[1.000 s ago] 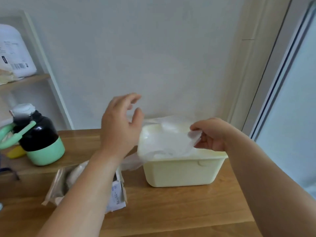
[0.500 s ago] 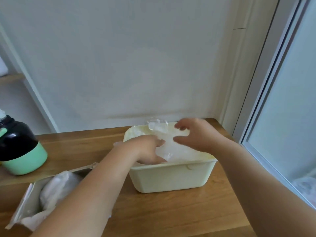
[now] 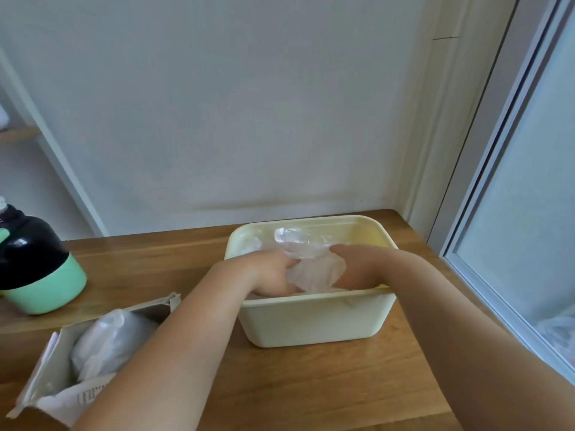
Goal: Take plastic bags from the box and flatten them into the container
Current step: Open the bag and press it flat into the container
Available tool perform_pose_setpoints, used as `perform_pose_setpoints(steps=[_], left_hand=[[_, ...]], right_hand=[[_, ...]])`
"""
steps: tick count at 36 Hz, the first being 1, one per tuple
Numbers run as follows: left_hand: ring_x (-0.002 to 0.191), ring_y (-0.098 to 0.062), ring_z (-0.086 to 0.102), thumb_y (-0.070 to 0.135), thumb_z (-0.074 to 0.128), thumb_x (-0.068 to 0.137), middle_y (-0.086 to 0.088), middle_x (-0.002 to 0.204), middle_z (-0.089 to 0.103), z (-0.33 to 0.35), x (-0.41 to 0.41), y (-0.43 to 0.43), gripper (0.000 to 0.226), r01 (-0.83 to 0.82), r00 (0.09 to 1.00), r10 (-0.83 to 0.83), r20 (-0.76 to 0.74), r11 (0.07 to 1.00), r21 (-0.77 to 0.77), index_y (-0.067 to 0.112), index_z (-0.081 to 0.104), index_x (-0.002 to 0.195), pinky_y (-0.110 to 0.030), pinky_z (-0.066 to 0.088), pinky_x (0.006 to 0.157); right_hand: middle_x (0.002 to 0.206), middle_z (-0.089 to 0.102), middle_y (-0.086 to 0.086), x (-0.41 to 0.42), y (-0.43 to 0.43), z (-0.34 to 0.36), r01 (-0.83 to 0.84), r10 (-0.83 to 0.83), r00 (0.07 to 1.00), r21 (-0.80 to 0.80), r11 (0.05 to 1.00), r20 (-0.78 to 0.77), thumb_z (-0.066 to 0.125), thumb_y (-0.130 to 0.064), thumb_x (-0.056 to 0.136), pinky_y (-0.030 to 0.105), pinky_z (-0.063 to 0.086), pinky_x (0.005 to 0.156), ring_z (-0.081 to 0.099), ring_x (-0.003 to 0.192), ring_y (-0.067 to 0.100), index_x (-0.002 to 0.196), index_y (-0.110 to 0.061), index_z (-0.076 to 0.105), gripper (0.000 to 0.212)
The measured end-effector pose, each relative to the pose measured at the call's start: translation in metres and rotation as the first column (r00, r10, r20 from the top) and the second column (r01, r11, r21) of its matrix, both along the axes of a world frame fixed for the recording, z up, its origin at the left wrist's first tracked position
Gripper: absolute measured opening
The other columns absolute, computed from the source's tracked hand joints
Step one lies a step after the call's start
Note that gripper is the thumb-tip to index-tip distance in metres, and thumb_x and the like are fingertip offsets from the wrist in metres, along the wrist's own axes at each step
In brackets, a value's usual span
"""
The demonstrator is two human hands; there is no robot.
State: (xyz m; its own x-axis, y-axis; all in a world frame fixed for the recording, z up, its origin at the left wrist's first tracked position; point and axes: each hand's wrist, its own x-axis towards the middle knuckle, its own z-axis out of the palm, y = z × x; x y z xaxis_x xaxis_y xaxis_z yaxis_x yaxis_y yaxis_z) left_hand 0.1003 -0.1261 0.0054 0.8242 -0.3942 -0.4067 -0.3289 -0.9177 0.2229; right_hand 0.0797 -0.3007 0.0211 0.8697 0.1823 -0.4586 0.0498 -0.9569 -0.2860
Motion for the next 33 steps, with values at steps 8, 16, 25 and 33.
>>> perform_pose_setpoints(steps=[8,16,25,33], left_hand=[[0.128,-0.011,0.047,0.045,0.066,0.086,0.010,0.138,0.053,0.030,-0.035,0.041,0.049,-0.113,0.889,0.244,0.388,0.937,-0.330,0.032,0.056,0.132,-0.023,0.035,0.096],[0.112,-0.003,0.054,0.030,0.060,0.093,0.014,0.121,0.062,0.027,-0.057,0.060,0.026,-0.093,0.901,0.237,0.363,0.924,-0.371,0.031,0.066,0.118,-0.021,0.038,0.088],[0.091,-0.002,0.057,0.024,0.061,0.091,0.018,0.096,0.066,0.026,-0.041,0.034,0.020,-0.046,0.979,0.085,0.188,0.979,-0.201,0.031,0.074,0.104,-0.022,0.049,0.082],[0.086,-0.006,0.059,0.028,0.061,0.090,0.014,0.093,0.067,0.022,-0.026,0.025,0.017,-0.032,0.998,0.036,0.054,0.997,-0.066,0.030,0.075,0.099,-0.021,0.048,0.069]], right_hand=[[0.126,0.055,-0.006,-0.018,0.007,0.013,0.091,-0.151,0.942,0.207,0.974,0.299,0.070,-0.034,0.082,0.019,0.036,0.084,0.054,0.103,0.010,0.138,-0.025,0.045,0.062],[0.094,0.067,0.003,-0.021,0.037,0.013,0.056,-0.103,0.931,0.141,0.988,0.351,0.059,-0.019,0.087,0.016,0.033,0.053,0.048,0.064,0.010,0.100,-0.006,0.067,0.021],[0.136,0.052,0.002,0.007,0.037,0.013,0.019,-0.107,0.956,0.304,0.952,0.273,0.052,0.001,0.085,0.027,0.045,0.094,0.052,0.120,0.018,0.132,-0.017,0.053,0.050],[0.149,0.037,-0.003,0.021,0.034,0.005,-0.008,-0.050,0.963,0.213,0.977,0.266,0.036,0.005,0.086,0.023,0.036,0.099,0.039,0.133,0.018,0.144,-0.024,0.038,0.065]])
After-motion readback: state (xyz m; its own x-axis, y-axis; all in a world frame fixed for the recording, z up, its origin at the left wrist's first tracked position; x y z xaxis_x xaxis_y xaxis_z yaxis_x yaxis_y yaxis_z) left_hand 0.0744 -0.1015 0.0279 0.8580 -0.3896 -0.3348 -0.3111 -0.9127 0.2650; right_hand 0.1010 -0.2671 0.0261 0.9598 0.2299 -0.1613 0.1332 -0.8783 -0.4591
